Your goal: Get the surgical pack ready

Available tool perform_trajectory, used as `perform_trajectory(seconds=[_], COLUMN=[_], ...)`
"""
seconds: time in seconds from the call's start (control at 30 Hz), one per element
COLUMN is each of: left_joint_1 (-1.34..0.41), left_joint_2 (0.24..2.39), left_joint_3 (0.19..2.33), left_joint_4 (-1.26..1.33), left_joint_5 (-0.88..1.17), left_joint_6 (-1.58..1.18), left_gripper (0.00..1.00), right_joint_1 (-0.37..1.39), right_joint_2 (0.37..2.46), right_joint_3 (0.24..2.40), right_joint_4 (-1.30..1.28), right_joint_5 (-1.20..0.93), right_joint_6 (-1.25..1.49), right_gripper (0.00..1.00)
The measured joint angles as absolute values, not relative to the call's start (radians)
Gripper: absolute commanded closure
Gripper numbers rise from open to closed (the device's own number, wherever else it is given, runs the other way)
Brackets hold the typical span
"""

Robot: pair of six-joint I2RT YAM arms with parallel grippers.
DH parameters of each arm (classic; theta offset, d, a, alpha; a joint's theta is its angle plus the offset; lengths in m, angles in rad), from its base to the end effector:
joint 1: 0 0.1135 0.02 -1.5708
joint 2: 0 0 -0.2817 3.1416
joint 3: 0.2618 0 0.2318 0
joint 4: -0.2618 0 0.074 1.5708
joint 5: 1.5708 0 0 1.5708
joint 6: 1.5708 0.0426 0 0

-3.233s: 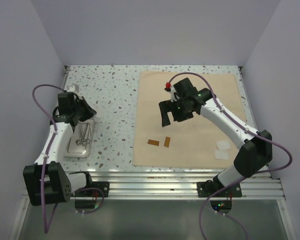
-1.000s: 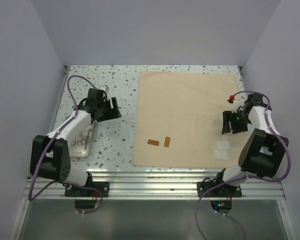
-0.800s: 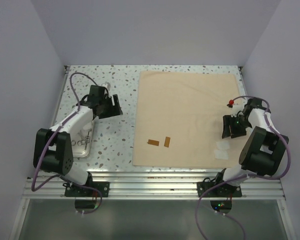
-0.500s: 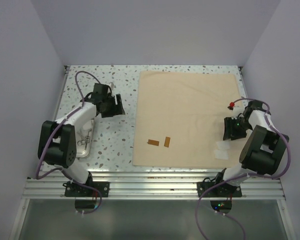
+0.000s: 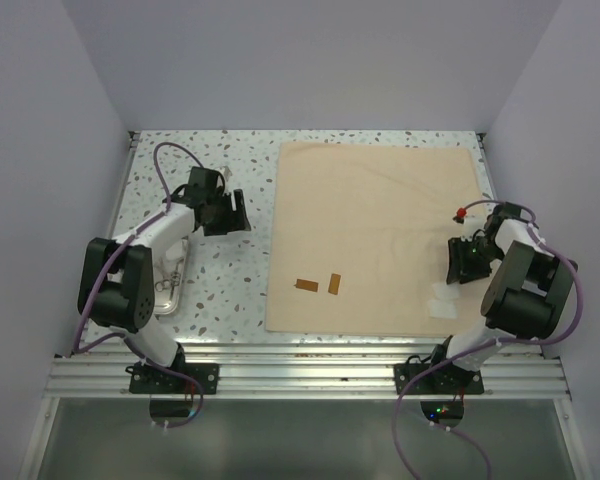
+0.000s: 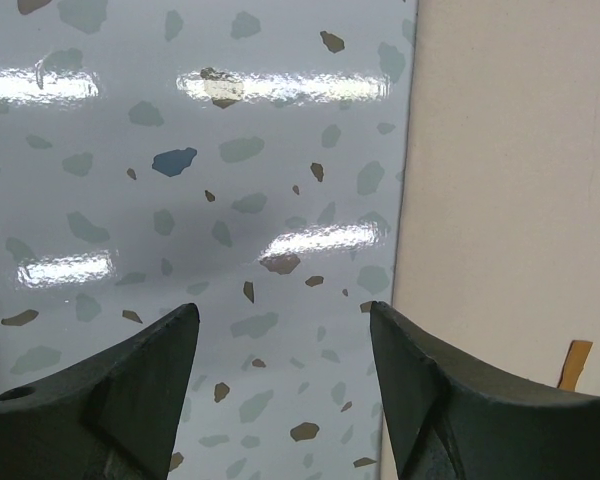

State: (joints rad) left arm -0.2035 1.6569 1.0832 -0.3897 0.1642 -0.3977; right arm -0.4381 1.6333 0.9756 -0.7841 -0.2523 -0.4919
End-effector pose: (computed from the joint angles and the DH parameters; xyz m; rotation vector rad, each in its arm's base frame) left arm 0.3228 -0.0737 0.2278 -0.1835 2.5684 -0.4412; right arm 0.2457 -0.1033 0.1910 -0.1019 2.9021 0.2451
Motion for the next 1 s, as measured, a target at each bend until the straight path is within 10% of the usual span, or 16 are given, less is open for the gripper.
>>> perform_trajectory(seconds=[0.73, 1.0], left_joint_1=[-0.203, -0.182], left_joint_2=[1.670, 1.674], left_joint_3=[1.083, 1.082], left_joint_4=[-0.389, -0.381], left_joint_5=[0.171, 0.180], left_joint_6=[-0.396, -0.396], left_gripper=[0.27, 0.27], right_joint_1=[-0.439, -0.439], right_joint_2=[1.641, 1.531], right_joint_3=[0.983, 0.983], right_joint_4=[-0.796, -0.823], right_joint_5=[-0.255, -0.292], right_joint_6=[-0.501, -0.506], right_gripper=[0.99, 1.00])
